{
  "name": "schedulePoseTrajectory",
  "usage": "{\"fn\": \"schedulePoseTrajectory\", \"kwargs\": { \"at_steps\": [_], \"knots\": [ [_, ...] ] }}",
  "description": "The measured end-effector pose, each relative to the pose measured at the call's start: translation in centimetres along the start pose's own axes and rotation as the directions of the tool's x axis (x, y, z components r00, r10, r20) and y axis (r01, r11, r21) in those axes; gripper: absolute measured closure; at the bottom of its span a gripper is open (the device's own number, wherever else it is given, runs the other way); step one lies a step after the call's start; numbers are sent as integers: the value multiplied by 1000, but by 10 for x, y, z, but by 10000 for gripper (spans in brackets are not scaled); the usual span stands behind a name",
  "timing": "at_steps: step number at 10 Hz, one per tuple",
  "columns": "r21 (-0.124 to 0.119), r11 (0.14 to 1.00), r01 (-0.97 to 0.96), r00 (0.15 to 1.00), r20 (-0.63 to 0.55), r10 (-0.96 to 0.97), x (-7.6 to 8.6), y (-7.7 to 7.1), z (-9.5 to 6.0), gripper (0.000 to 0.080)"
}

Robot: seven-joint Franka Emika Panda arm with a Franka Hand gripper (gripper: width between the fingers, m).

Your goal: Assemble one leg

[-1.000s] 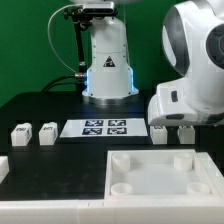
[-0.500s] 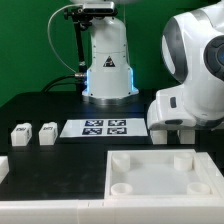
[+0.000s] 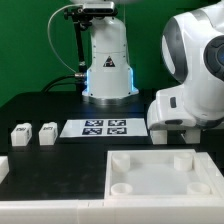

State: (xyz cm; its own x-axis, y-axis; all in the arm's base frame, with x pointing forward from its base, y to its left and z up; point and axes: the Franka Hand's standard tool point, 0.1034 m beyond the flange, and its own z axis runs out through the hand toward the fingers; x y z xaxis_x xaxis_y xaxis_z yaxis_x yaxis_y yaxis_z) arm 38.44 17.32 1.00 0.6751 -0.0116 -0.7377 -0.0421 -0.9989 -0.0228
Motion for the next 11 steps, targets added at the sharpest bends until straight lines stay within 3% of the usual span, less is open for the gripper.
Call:
{"fn": "schedulePoseTrajectory", "kwargs": {
  "at_steps": [3, 4, 5, 7, 8, 9, 11],
  "knots": [
    [-7, 1000, 25, 1000, 5, -25, -1, 3, -5, 511],
    [-23, 996, 85, 996, 1, -85, -5, 14, -38, 511],
    [-8, 993, 118, 993, -7, -118, -15, 27, -77, 509],
    [1, 992, 124, 992, -26, -124, -37, 47, -115, 509],
    [-1, 992, 124, 992, -38, -124, -39, 47, -113, 509],
    [0, 992, 125, 986, -111, -124, -27, 44, -114, 509],
    [-20, 983, 184, 920, -348, -179, -3, 52, -120, 509]
  ]
}}
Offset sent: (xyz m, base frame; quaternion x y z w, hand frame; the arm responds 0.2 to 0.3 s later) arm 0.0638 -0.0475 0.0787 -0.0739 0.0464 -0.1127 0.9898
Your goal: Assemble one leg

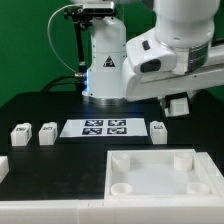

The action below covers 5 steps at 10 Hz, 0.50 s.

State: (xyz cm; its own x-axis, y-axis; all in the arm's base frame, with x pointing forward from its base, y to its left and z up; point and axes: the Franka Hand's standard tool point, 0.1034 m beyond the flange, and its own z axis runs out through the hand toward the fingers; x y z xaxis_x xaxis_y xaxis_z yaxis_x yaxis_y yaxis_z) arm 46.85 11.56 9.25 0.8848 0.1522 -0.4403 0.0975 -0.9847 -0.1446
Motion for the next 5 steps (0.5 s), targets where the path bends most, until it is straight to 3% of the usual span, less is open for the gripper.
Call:
{"fn": "schedulePoseTrajectory", "kwargs": {
  "at_steps": [1, 2, 3, 4, 5],
  "knots": [
    [0, 1000, 23, 996, -84, -23, 18, 8, -9, 509],
    [-6, 999, 45, 987, -151, -45, 36, 11, -32, 509],
    [-55, 997, 62, 951, -299, -76, 58, 8, -74, 509],
    [-87, 993, 80, 926, -363, -106, 60, 1, -94, 509],
    [-88, 993, 74, 863, -494, -109, 69, 1, -97, 509]
  ]
}}
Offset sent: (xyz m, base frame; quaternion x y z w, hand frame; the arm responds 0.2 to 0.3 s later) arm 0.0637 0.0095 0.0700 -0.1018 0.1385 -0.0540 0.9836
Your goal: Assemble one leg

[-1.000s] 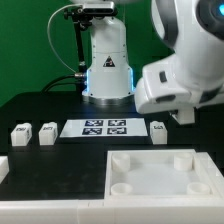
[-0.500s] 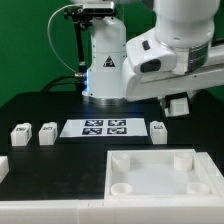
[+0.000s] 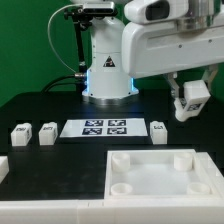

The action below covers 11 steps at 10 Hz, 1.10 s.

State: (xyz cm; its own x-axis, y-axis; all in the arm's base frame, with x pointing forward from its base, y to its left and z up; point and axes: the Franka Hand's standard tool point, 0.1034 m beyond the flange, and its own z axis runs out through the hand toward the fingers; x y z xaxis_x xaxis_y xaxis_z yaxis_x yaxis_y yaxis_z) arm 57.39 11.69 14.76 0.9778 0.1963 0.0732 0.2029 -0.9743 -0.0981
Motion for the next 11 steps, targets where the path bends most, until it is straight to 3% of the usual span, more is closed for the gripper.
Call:
{"fn": "schedulePoseTrajectory", "kwargs": {
  "at_steps": [2, 4, 5, 6, 7, 11],
  "knots": [
    [-27, 1000, -3, 981, -191, -2, -4, 5, 4, 509],
    [-69, 997, 23, 915, -400, -49, 9, 19, 6, 509],
    [-91, 995, 42, 900, -428, -77, 21, 33, 3, 509],
    [-111, 993, 36, 847, -524, -89, 45, 40, -6, 509],
    [-109, 994, 26, 820, -566, -83, 58, 42, 1, 509],
    [-103, 994, 33, 834, -545, -84, 53, 38, 8, 509]
  ]
}}
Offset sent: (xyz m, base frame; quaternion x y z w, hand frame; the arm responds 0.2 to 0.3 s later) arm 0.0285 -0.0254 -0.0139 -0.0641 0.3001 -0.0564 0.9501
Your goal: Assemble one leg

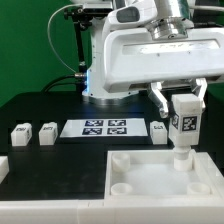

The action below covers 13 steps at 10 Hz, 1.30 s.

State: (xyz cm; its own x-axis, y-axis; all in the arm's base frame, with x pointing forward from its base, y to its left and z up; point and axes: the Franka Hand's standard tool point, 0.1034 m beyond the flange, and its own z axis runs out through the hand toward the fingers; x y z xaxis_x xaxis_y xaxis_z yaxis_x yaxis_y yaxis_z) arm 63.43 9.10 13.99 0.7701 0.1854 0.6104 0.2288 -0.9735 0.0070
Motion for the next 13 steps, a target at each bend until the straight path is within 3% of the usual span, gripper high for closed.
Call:
{"fn": "schedulePoseTrajectory", "kwargs": {
  "at_steps": [3, 6, 13],
  "knots": [
    [28, 1000, -8, 999, 33, 7, -18, -13, 29, 509],
    [35, 999, -8, 999, 44, 7, -30, -19, 38, 509],
    [40, 999, -4, 999, 37, 3, -33, -25, 43, 509]
  ]
}}
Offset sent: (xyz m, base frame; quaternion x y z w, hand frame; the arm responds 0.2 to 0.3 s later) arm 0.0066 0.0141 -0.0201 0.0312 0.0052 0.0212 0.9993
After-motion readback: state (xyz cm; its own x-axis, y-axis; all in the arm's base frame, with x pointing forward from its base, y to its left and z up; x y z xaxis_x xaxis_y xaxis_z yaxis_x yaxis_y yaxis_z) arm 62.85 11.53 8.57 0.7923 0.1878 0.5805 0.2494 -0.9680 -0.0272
